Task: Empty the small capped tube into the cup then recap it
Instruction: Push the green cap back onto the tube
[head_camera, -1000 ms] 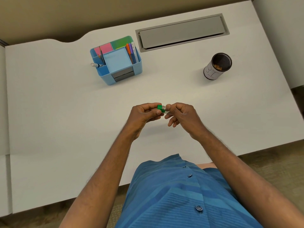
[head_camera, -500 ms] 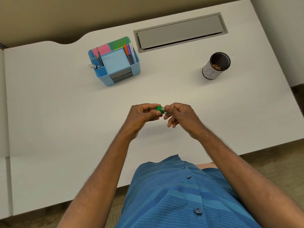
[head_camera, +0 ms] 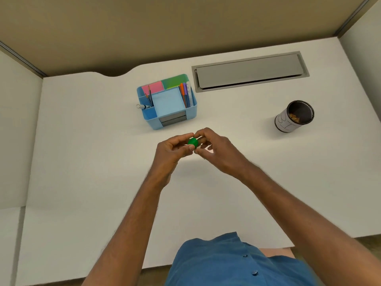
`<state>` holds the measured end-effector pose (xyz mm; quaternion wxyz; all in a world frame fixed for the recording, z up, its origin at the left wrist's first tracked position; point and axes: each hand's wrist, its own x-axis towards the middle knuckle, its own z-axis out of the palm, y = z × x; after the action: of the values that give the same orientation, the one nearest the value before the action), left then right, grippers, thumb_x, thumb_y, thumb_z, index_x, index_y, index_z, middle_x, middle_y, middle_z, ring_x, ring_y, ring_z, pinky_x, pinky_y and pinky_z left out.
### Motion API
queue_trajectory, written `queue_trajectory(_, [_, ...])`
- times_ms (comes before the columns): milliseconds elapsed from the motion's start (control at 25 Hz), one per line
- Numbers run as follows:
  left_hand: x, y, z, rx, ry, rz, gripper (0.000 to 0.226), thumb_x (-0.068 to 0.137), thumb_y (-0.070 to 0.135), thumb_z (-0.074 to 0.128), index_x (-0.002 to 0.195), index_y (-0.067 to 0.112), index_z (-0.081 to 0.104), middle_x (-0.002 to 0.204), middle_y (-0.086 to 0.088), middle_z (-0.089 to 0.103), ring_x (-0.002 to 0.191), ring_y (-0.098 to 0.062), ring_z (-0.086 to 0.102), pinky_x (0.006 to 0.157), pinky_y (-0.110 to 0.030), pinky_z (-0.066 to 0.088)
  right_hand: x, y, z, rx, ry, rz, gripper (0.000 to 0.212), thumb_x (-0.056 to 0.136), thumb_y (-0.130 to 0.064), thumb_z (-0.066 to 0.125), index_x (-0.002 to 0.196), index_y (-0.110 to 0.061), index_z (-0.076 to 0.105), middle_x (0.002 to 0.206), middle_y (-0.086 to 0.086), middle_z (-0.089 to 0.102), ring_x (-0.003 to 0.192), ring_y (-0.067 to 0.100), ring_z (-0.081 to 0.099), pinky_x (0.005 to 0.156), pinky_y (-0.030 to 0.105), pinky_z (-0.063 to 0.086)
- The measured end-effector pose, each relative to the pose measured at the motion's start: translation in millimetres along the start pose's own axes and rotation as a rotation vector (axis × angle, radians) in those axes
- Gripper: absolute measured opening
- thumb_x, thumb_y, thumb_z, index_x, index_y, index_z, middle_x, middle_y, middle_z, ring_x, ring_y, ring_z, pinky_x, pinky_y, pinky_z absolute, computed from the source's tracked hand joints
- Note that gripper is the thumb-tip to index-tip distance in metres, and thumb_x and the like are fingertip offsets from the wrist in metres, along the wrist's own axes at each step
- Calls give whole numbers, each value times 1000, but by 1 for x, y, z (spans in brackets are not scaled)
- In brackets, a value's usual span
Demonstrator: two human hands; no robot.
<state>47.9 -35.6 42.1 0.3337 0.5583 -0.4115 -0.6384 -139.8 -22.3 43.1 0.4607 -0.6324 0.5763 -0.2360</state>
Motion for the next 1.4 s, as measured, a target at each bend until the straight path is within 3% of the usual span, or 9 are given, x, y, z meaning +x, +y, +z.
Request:
queue_trajectory(120, [29, 9, -25, -2, 287, 11, 31, 95, 24, 72, 126, 22, 71, 120, -3, 75, 102, -22, 75, 87, -32, 64, 56, -27, 3, -47, 72, -113, 38, 98, -21, 67, 127, -33, 47, 116, -14, 58, 99, 9, 65, 80, 19, 55])
queue_trajectory(240, [60, 8, -52, -32, 598, 8, 25, 100, 23, 66, 125, 24, 65, 126, -3, 68, 109, -22, 68, 81, -27, 61, 109, -50, 13, 49, 191, -166, 38, 93, -7, 71, 121, -23, 50, 120, -8, 52, 108, 11, 58, 83, 15, 59])
queue_trajectory(320, [80, 5, -65, -49, 706, -52, 31, 99, 22, 66, 130, 22, 62, 132, -5, 64, 111, -21, 65, 83, -27, 58, 137, -59, 26, 70, 242, -176, 37, 89, -3, 73, 117, -16, 51, 118, -4, 51, 109, 12, 56, 81, 11, 57])
queue_trajectory(400, [100, 1, -74, -59, 712, -104, 36, 99, 23, 66, 135, 19, 60, 137, -6, 63, 112, -19, 62, 89, -30, 58, 161, -63, 41, 59, 230, -173, 36, 89, -2, 73, 115, -14, 51, 116, 0, 54, 106, 13, 57, 82, 12, 55])
queue_trajectory(560, [126, -6, -80, -90, 670, -108, 37, 99, 21, 67, 135, 17, 63, 138, -5, 65, 117, -21, 64, 94, -35, 58, 187, -54, 67, -17, 113, -211, 32, 94, -3, 68, 121, -12, 52, 122, 6, 61, 109, 19, 61, 93, 31, 58])
queue_trajectory(720, [130, -10, -87, -126, 617, -76, 35, 101, 18, 64, 136, 15, 66, 136, -6, 69, 124, -25, 66, 104, -46, 57, 197, -47, 80, -314, 105, -290, 27, 93, -9, 66, 118, -15, 58, 112, 5, 67, 100, 25, 56, 82, 44, 54])
queue_trajectory(1120, [134, -15, -92, -140, 567, -50, 36, 102, 18, 62, 138, 16, 65, 137, -5, 69, 125, -22, 66, 102, -43, 59, 200, -40, 89, -720, 23, -276, 34, 98, -25, 55, 130, -15, 56, 115, 5, 69, 107, 26, 54, 81, 37, 42])
queue_trajectory(1240, [135, -15, -92, -152, 572, -55, 36, 102, 17, 62, 138, 16, 66, 136, -4, 70, 124, -20, 67, 100, -40, 60, 200, -39, 93, -802, 13, -273, 25, 101, -24, 50, 122, -15, 61, 112, 5, 70, 108, 26, 54, 79, 35, 36])
queue_trajectory(1400, [136, -16, -91, -141, 581, -51, 37, 102, 18, 62, 139, 15, 64, 138, -5, 69, 125, -22, 66, 101, -42, 59, 199, -36, 99, -840, 13, -260, 21, 103, -24, 52, 117, -15, 63, 110, 5, 70, 109, 26, 54, 84, 38, 41])
